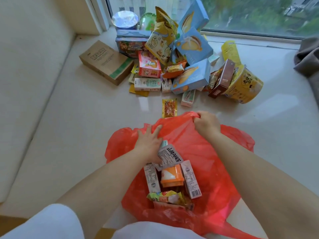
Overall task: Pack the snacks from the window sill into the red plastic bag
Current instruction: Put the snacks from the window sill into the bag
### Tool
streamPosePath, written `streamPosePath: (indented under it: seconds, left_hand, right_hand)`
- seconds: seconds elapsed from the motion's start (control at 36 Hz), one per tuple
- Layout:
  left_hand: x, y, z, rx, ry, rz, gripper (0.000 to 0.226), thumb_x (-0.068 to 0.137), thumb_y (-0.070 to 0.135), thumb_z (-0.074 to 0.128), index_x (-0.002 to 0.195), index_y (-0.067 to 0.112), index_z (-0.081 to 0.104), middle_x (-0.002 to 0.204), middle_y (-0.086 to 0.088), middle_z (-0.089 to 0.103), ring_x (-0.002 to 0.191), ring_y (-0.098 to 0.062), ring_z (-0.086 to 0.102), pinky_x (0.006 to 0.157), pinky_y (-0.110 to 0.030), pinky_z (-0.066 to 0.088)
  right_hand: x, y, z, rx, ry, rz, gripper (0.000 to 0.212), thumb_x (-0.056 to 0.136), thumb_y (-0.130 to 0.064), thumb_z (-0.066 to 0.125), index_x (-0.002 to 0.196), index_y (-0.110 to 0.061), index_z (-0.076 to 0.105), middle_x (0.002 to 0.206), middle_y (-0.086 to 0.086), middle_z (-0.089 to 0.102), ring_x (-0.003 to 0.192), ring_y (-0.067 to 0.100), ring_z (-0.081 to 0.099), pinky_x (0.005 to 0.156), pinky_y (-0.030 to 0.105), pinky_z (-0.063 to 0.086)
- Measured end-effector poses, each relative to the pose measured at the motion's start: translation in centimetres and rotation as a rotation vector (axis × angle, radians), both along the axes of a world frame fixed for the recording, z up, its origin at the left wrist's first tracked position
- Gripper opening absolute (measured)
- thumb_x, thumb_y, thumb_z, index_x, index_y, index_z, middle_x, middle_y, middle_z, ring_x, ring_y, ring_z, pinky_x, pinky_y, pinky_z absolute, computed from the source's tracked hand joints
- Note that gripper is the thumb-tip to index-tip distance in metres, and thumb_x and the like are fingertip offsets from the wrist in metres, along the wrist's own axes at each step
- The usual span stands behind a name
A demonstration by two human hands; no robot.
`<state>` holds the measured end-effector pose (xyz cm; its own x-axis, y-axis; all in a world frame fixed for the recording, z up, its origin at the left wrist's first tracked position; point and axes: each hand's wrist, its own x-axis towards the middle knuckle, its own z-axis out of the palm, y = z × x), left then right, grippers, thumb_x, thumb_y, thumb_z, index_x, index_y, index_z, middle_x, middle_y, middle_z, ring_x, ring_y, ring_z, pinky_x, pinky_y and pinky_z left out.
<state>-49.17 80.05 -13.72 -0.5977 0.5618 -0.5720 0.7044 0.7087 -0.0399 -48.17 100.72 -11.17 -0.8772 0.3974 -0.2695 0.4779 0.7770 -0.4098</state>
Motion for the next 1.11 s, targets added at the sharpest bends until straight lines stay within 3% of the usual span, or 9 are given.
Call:
streamPosePath:
  seconds: [0.11,0.22,0.39,0.53,0.75,0.86,0.92,1.0,1.11]
  left_hand:
    - [-0.3,-1.1,-0.9,0.088,0.005,0.179,0.076,0.076,0.056,0.066,0.136,0.022,0.035,0.158,-0.004,-0.002,0.133,-0.035,0.029,0.095,-0.049,0.043]
    - [-0.8,-2.7,-1.8,0.189,0.035,0.42,0.055,0.086,0.026,0.062,0.134,0.017,0.037,0.15,-0.006,0.022,0.125,-0.03,0.041,0.087,-0.042,0.048]
    - [-0.4,-4.2,-2.3,0.124,0.184,0.372,0.053,0.085,0.025,0.063,0.132,0.021,0.039,0.138,-0.003,0.034,0.119,-0.029,0.043,0.088,-0.042,0.044]
    - [-1.0,-4.9,-2.0,0.299,-0.021,0.594,0.038,0.087,0.008,0.053,0.125,0.011,0.051,0.126,-0.01,0.049,0.109,-0.03,0.056,0.085,-0.039,0.047]
    - [-4.3,-8.2,3.2,0.772,0.307,0.922,0.033,0.087,0.0,0.051,0.111,0.011,0.07,0.106,-0.013,0.057,0.099,-0.03,0.057,0.094,-0.031,0.042]
    - [-4.5,-9.4,4.4,0.853,0.422,1.01,0.033,0.088,-0.002,0.049,0.109,0.011,0.072,0.106,-0.009,0.053,0.098,-0.026,0.056,0.091,-0.028,0.042]
    - [-4.0,-9.4,4.4,0.756,0.452,0.945,0.04,0.084,-0.004,0.049,0.115,0.014,0.068,0.111,-0.008,0.05,0.104,-0.027,0.051,0.088,-0.034,0.044]
    - [-2.3,-9.0,3.8,0.623,0.535,0.496,0.059,0.067,-0.002,0.061,0.122,0.019,0.059,0.121,-0.008,0.051,0.11,-0.029,0.043,0.087,-0.043,0.04]
    - [0.8,-7.6,2.2,0.582,0.432,-0.356,0.04,0.071,0.023,0.059,0.111,0.023,0.058,0.12,-0.001,0.057,0.116,-0.024,0.048,0.107,-0.047,0.025]
  right_hand:
    - [0.9,0.6,-0.1,0.096,-0.159,0.105,0.016,0.09,-0.022,0.047,0.085,-0.015,0.061,0.105,0.015,0.066,0.1,0.034,0.057,0.067,0.03,0.035]
    - [2.1,0.1,-0.7,0.107,-0.251,0.185,0.024,0.092,-0.029,0.05,0.103,-0.013,0.065,0.112,0.012,0.065,0.106,0.033,0.057,0.075,0.032,0.042]
    - [2.2,-0.8,0.1,-0.005,-0.137,0.035,0.023,0.092,-0.025,0.05,0.097,-0.01,0.066,0.101,0.013,0.067,0.096,0.032,0.057,0.067,0.029,0.035]
    - [1.7,-1.5,1.0,-0.122,-0.058,0.006,0.026,0.093,-0.022,0.046,0.091,-0.009,0.068,0.088,0.011,0.065,0.081,0.028,0.055,0.063,0.032,0.036]
    - [2.6,-0.6,2.6,-0.002,0.133,-0.151,0.022,0.09,-0.023,0.053,0.071,-0.012,0.051,0.074,0.007,0.056,0.076,0.03,0.05,0.06,0.032,0.031]
    - [2.9,-1.3,3.1,-0.02,0.187,-0.137,0.011,0.089,-0.021,0.055,0.079,-0.015,0.057,0.081,0.01,0.062,0.083,0.033,0.055,0.062,0.03,0.032]
    - [3.0,-1.9,3.3,-0.031,0.155,-0.073,0.018,0.088,-0.022,0.056,0.103,-0.015,0.063,0.101,0.011,0.064,0.098,0.032,0.056,0.073,0.032,0.04]
    - [4.3,-2.1,2.7,0.181,0.095,0.168,0.058,0.081,-0.031,0.063,0.136,-0.022,0.045,0.126,0.007,0.048,0.12,0.028,0.042,0.102,0.04,0.035]
    - [7.7,-2.0,2.0,0.514,0.407,0.519,0.057,0.073,-0.033,0.054,0.128,-0.021,0.05,0.127,0.007,0.048,0.119,0.028,0.04,0.105,0.044,0.028]
